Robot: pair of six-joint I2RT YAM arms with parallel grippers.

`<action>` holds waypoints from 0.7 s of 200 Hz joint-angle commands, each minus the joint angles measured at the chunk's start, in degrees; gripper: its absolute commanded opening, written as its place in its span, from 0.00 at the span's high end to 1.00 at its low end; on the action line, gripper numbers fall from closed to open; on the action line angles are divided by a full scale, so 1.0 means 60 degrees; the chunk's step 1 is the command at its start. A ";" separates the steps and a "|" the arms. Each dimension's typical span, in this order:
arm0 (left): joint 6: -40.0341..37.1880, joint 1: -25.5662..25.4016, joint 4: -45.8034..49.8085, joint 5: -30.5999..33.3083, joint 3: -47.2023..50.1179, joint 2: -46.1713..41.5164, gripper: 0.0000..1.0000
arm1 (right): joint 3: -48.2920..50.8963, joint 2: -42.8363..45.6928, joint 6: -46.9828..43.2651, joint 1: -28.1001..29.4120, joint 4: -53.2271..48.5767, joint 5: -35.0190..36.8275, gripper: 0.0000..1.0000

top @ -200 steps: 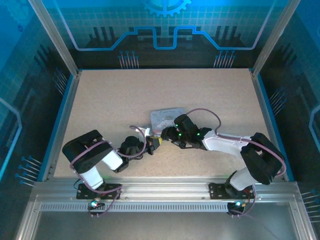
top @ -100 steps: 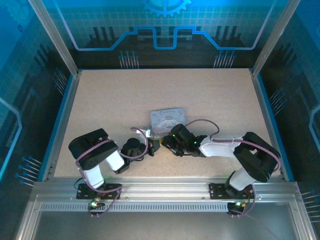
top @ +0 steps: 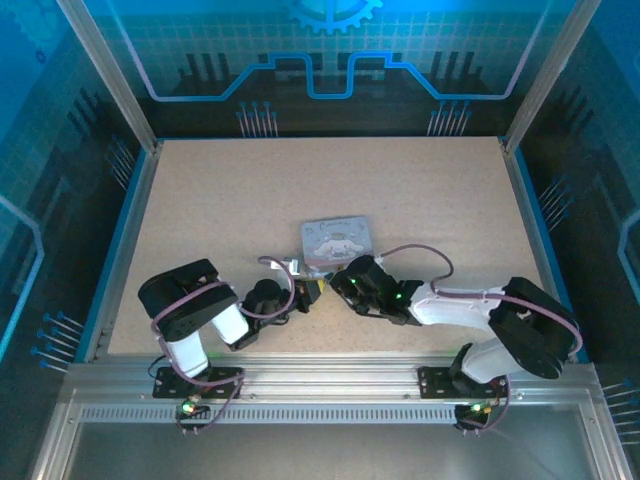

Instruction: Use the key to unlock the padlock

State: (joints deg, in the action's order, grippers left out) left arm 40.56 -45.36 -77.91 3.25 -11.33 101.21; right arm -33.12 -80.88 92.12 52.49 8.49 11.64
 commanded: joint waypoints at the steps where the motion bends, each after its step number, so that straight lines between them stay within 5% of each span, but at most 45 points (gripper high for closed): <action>1: 0.0625 -0.0102 -0.0375 0.0231 0.0107 -0.0022 1.00 | 0.0308 0.0166 0.0119 0.0013 0.0102 0.0564 0.62; 77: 0.2079 -0.0413 -0.0375 0.0582 0.0015 -0.0173 1.00 | 0.0701 -0.1212 0.0539 -0.0107 0.3535 -0.0104 0.64; 140: 0.2898 -0.0513 -0.0375 0.0491 -0.0019 -0.0258 1.00 | 0.0496 -0.1509 0.0509 -0.0092 0.3396 0.0243 0.62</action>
State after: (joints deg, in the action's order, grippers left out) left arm 54.68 -47.48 -77.89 6.70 -11.35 101.19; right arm -29.67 -88.29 94.54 52.07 26.52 11.27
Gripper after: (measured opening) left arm 0.046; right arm 0.388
